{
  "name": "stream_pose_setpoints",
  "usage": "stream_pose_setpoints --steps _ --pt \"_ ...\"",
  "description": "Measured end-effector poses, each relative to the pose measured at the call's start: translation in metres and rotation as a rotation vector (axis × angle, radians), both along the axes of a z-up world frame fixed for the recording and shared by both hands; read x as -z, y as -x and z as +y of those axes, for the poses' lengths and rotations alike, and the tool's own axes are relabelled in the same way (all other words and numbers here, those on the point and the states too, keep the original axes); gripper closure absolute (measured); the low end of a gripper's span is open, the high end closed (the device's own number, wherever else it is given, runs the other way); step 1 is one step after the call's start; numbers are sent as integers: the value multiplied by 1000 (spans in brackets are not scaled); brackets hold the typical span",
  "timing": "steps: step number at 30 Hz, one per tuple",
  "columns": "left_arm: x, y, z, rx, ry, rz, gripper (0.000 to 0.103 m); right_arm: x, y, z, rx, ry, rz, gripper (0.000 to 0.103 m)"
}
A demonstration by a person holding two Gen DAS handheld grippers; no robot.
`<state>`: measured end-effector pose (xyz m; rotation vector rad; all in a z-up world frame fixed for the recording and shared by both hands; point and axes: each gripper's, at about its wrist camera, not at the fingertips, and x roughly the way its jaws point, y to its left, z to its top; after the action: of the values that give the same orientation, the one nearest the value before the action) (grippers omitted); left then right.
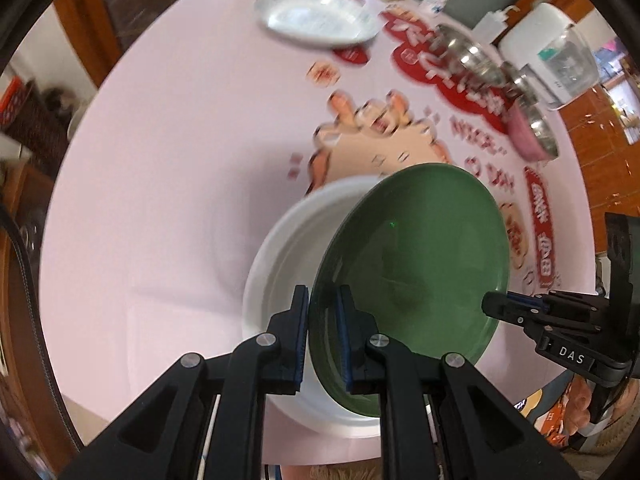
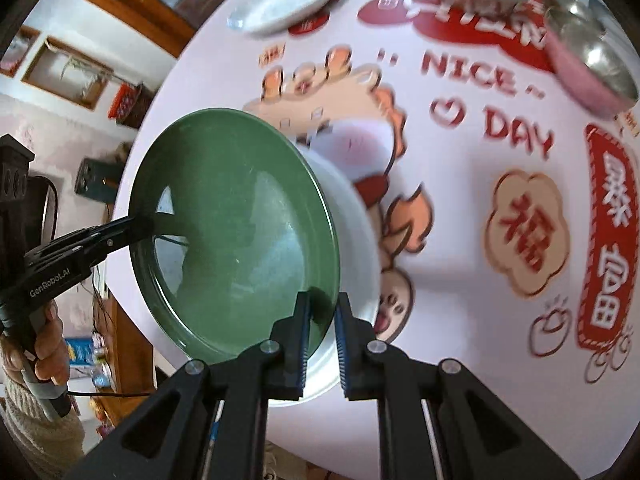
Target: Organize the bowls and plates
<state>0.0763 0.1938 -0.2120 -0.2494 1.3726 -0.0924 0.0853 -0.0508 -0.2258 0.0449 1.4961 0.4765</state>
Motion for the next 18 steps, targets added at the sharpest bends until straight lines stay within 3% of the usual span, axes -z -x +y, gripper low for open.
stream_pose_setpoints --steps 10,18 --pt "41 6 2 -9 -19 72 91 23 -5 14 19 42 32 91" --pt "49 1 4 -2 -3 116 91 26 -2 17 -4 80 34 89"
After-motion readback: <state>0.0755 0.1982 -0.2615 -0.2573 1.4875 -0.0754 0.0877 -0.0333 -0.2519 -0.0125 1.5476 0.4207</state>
